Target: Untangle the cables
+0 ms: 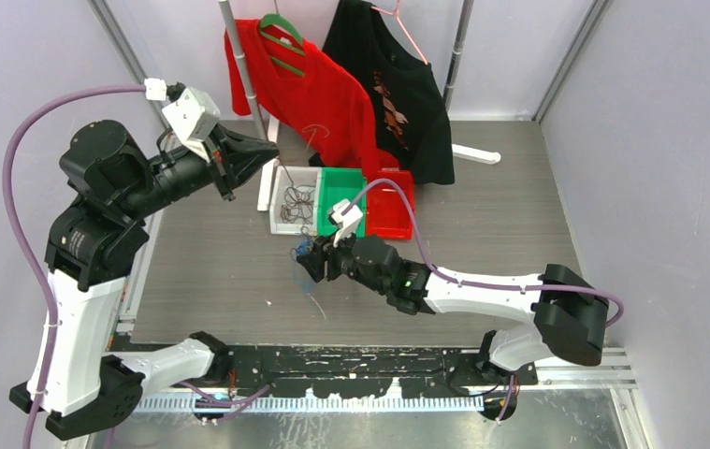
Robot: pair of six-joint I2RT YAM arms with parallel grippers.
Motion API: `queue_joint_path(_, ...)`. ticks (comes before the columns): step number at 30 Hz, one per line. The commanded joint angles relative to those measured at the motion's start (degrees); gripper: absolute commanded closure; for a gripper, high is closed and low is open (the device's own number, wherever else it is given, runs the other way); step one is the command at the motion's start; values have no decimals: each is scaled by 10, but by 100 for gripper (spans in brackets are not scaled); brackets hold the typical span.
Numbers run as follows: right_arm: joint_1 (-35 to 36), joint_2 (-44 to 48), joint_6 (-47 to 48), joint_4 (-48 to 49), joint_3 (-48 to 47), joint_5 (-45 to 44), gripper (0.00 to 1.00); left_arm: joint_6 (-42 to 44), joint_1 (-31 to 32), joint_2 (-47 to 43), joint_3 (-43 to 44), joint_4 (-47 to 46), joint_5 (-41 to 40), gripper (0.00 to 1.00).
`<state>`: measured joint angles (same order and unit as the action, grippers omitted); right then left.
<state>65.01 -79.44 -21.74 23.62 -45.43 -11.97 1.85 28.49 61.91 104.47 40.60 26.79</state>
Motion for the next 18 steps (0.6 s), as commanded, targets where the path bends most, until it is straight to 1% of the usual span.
queue_joint_path(1,-2,4,6,41,-3,-11,44,-12,0,3,29,-1,32,100)
queue_joint_path(8,-11,61,7,12,28,-4,42,2,0,-2,15,4,33,100)
queue_joint_path(9,-13,69,10,11,30,-3,40,1,0,-2,14,4,37,100)
queue_joint_path(12,-14,82,26,5,18,11,29,0,0,0,12,5,41,100)
queue_joint_path(15,-14,91,45,0,-10,44,25,6,0,1,11,11,42,100)
queue_joint_path(18,-14,84,63,-8,-48,62,23,6,0,0,10,16,47,100)
